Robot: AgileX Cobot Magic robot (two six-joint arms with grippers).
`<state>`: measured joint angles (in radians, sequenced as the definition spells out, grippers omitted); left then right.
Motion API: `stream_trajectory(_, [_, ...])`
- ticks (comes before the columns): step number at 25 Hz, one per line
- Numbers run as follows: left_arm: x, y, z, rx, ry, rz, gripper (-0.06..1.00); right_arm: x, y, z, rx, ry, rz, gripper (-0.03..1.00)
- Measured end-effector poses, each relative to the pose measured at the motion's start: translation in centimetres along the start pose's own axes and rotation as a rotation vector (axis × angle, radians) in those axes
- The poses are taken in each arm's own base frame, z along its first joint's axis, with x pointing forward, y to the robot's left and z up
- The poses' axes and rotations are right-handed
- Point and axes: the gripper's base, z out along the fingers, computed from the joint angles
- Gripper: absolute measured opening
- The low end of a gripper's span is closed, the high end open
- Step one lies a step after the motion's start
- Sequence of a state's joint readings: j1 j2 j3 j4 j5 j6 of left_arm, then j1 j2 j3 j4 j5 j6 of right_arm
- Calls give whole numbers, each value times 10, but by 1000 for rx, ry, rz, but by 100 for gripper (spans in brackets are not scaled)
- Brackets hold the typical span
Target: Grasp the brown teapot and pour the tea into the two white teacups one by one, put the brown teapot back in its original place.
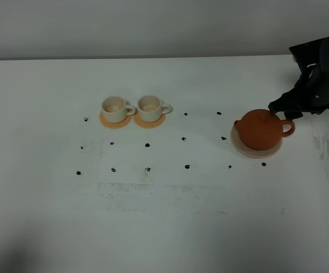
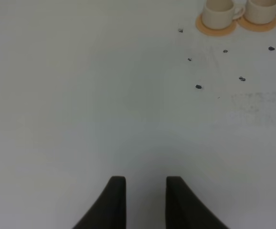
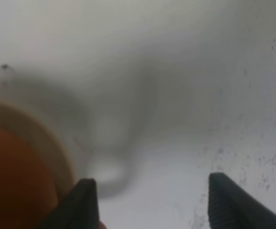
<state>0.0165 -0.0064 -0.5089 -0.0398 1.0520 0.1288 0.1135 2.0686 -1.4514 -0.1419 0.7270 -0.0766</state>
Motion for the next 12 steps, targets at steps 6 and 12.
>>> stream_trajectory(6, [0,0,0,0,0,0,22,3,0,-1,-1,45,-5,49])
stream_trajectory(12, [0,0,0,0,0,0,22,-3,-3,-12,-1,84,-2,49])
